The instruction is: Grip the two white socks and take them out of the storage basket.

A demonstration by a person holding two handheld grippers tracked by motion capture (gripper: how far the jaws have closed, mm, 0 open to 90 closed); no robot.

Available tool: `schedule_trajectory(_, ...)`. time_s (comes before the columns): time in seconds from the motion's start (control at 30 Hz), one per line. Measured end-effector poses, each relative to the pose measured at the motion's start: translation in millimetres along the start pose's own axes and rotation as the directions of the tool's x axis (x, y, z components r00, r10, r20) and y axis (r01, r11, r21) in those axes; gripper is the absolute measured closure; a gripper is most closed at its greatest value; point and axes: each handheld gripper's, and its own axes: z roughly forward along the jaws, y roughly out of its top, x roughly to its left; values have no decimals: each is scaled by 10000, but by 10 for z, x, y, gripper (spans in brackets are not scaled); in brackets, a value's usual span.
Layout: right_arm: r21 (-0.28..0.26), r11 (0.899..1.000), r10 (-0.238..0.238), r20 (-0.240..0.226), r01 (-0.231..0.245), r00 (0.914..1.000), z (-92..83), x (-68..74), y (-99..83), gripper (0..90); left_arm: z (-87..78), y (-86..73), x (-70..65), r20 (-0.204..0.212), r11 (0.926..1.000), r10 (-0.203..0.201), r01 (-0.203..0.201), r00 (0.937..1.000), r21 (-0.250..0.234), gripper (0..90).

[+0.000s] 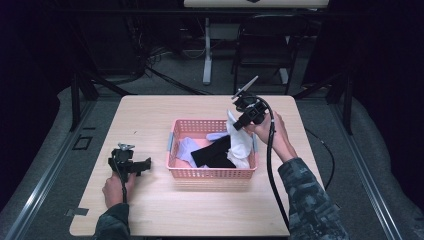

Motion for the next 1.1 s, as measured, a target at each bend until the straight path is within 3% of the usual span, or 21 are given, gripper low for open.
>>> schedule_trajectory(0.63,-589,9980,238,222,-224,9995,-372,-72,-70,857,0,0,-1,-4,10000,2,-2,10000,-2,6)
schedule_trajectory(0.8,-963,9944,456,288,-426,9985,-526,-141,-168,856,-1,0,-1,-5,10000,9,-9,10000,-1,6)
schedule_trajectory(1.1,-1079,9909,879,650,-805,9940,-710,-323,-415,856,0,0,-1,-2,10000,4,-4,10000,-3,6)
